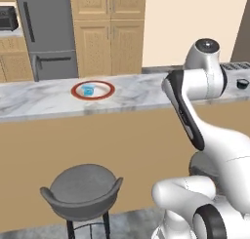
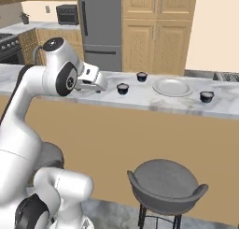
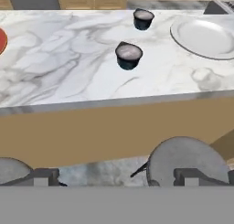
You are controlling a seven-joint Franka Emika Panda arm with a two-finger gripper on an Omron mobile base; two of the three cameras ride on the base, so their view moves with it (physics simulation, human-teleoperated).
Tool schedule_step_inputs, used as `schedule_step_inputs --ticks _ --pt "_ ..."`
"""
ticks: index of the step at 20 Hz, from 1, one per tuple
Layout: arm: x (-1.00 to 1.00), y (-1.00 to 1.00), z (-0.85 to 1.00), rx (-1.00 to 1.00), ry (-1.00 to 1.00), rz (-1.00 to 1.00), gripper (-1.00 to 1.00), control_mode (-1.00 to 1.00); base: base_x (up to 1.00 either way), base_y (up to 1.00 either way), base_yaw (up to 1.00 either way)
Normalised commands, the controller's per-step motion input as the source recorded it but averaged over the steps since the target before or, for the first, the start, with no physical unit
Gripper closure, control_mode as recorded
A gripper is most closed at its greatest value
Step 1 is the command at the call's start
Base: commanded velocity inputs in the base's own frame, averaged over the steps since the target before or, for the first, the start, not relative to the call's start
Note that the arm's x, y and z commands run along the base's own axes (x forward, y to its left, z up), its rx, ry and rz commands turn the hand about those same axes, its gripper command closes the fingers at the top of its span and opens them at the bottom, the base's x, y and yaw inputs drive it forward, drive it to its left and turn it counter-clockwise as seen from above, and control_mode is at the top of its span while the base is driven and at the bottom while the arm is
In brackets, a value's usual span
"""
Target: Place two yogurt containers on each plate.
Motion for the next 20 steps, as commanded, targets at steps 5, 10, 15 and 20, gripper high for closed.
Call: schedule_step_inputs --ticks 5,10,15,20 --pt "0.0 0.0 0.0 0.0 0.0 0.0 -1.0 1.0 0.95 0.11 0.0" --pt "0.0 0.0 0.0 0.0 0.0 0.0 -1.0 1.0 0.82 -0.41 0.1" --pt "0.0 0.0 0.0 0.0 0.0 0.0 -1.0 1.0 0.6 -0.24 0.12" --pt "-0.21 -0.07 0.0 0.0 0.0 0.0 -1.0 -1.0 -0.15 -0.03 0.0"
